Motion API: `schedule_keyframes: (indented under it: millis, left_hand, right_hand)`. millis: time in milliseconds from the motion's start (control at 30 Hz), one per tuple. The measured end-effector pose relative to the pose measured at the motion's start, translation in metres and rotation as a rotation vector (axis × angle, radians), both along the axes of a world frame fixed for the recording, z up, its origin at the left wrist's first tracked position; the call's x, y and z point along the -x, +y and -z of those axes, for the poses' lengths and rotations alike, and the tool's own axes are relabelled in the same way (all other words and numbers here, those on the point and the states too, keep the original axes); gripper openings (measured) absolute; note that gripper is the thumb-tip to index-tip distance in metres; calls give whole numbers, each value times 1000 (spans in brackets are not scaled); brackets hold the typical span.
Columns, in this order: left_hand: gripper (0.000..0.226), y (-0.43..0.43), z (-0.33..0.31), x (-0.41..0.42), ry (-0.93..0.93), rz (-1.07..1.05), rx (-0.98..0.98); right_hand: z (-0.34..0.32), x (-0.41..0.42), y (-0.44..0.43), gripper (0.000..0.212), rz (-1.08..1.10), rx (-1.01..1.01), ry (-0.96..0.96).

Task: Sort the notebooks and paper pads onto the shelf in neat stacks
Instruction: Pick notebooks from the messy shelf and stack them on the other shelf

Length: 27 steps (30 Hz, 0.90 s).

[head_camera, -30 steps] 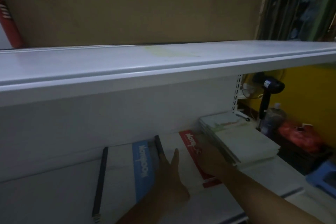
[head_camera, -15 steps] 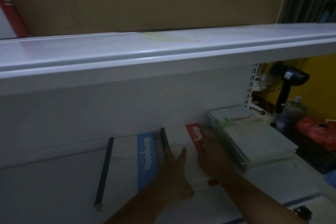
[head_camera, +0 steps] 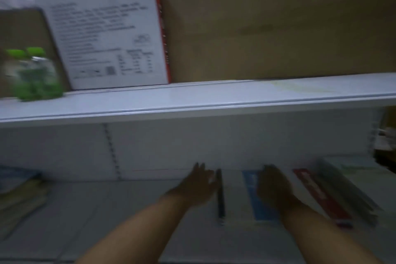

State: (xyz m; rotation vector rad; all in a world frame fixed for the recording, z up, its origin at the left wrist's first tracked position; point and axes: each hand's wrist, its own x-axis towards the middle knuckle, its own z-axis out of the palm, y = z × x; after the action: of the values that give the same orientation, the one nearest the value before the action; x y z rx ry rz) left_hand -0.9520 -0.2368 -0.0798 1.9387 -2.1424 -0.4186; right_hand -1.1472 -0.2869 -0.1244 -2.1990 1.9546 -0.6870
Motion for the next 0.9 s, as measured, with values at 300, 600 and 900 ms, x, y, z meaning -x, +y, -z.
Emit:
schedule_keyframes:
  millis: [300, 600, 900]
  left_hand:
    - [78, 230, -44, -302, -269, -607, 43]
    - [56, 404, -28, -425, -98, -888, 45]
    - [55, 402, -1, -489, 3, -879, 77]
  right_hand:
    - [-31, -294, 158, 55, -829, -40, 413]
    - [-26, -444, 254, 43, -1023, 67, 403]
    - [-11, -573, 253, 53, -1094, 41, 437]
